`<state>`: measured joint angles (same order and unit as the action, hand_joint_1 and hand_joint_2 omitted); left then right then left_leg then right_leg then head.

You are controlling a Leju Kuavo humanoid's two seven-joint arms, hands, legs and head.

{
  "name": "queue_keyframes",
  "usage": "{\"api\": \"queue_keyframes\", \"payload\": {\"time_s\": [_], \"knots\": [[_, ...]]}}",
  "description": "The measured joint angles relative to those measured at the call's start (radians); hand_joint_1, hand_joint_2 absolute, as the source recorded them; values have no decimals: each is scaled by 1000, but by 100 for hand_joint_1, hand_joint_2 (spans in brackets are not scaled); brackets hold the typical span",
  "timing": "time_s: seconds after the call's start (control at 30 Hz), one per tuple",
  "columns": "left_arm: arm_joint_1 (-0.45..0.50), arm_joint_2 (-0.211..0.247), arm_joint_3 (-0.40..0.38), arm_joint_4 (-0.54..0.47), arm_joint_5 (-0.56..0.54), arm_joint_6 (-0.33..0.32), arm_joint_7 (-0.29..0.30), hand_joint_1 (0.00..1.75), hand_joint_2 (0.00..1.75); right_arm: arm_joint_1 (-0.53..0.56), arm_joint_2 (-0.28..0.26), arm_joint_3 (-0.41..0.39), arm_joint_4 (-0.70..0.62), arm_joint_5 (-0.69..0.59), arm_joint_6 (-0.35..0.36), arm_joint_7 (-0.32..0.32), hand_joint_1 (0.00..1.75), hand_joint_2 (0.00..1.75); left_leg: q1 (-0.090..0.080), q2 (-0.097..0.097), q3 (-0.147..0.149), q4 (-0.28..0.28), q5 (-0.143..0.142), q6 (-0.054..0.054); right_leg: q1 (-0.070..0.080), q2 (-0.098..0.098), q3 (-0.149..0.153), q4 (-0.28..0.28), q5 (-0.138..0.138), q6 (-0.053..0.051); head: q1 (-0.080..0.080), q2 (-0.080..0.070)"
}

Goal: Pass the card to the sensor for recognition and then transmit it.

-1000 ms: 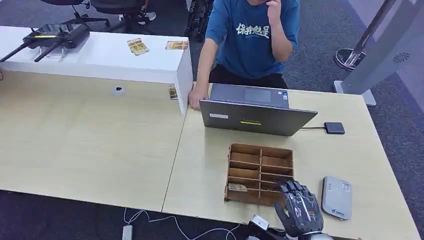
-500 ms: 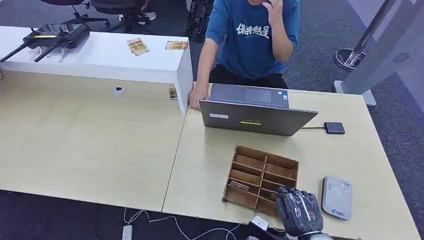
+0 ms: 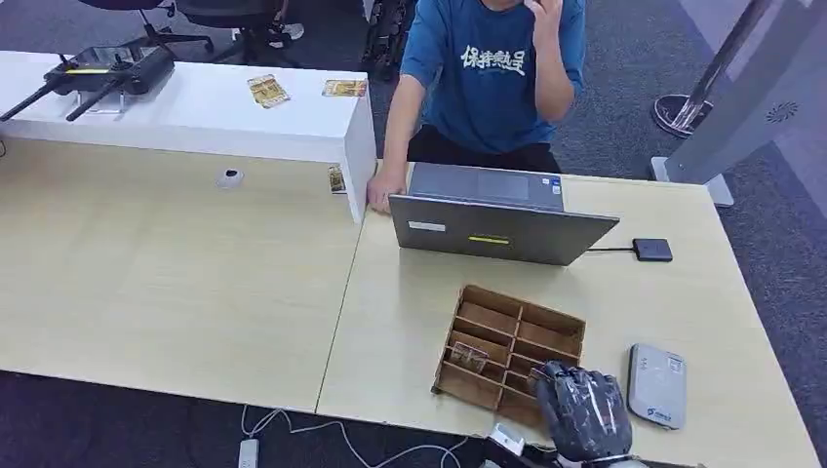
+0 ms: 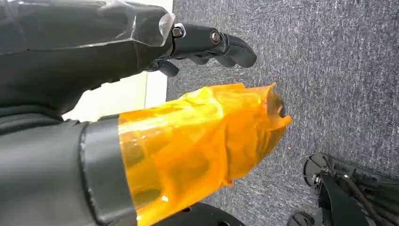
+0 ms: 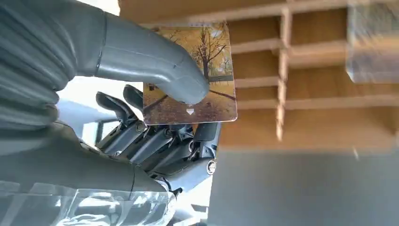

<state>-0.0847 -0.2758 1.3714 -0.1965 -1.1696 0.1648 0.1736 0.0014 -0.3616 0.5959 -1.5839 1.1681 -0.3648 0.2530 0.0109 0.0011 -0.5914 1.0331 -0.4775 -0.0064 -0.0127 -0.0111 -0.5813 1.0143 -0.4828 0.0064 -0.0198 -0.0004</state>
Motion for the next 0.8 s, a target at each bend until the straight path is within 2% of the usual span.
{"api": "queue_keyframes", "payload": {"time_s": [0.07,0.17,0.27,0.37,0.5,0.6,0.8], "knots": [[0,0,0,0,2,-1,-5,0,0,10,17,-6,-12,23,-74,-23,175,175,0,0,0,0,0,0,0,0,0,0,0,0,0,0],[0,-1,0,0,6,-2,-9,0,0,31,64,-27,-40,60,-223,-75,175,175,0,0,0,0,0,0,0,0,0,0,0,0,0,0],[0,-2,0,0,6,-2,-16,0,0,50,118,-49,-78,76,-313,-135,175,175,0,0,0,0,0,0,0,0,0,0,0,0,0,0],[1,-3,0,0,6,0,-17,0,0,71,172,-88,-123,73,-326,-210,175,175,0,0,0,0,0,0,0,0,0,0,0,0,0,0],[2,-3,0,0,4,0,-19,0,0,104,251,-163,-174,24,-328,-365,175,175,0,0,0,0,0,0,0,0,0,0,0,0,0,0],[2,-5,0,0,3,1,-21,0,0,116,288,-204,-197,15,-328,-390,175,175,0,0,0,0,0,0,0,0,0,0,0,0,0,0],[2,-5,0,0,3,1,-21,0,0,129,323,-237,-219,13,-328,-392,175,175,0,0,0,0,0,0,0,0,0,0,0,0,0,0]]}}
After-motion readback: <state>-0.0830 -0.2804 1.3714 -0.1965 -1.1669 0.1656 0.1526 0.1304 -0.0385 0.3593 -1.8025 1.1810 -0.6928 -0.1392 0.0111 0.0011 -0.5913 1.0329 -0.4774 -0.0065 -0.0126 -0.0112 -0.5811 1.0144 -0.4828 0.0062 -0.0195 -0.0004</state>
